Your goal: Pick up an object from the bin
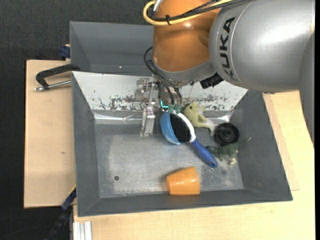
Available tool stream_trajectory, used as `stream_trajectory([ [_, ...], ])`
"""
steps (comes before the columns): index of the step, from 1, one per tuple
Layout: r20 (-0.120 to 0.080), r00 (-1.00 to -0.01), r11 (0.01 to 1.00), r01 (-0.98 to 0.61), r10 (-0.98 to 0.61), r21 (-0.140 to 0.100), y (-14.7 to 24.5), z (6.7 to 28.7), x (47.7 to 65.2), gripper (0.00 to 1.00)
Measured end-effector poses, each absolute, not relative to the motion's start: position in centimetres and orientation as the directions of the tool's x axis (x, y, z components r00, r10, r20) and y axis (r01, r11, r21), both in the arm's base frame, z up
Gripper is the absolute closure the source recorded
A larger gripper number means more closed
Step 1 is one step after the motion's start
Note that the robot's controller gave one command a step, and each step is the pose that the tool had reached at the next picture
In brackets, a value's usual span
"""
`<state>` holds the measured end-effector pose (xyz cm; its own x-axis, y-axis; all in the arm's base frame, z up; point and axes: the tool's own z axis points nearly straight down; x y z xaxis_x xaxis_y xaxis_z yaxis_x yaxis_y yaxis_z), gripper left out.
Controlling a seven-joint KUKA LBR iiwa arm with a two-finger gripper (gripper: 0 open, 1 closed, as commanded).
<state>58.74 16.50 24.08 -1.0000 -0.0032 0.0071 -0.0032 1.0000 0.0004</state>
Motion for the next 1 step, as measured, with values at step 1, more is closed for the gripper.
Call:
stream_trajectory([
  [1,0.001,-0.988,0.988,-0.154,-0.154,-0.002,8.97,21.06,59.61,0.0],
])
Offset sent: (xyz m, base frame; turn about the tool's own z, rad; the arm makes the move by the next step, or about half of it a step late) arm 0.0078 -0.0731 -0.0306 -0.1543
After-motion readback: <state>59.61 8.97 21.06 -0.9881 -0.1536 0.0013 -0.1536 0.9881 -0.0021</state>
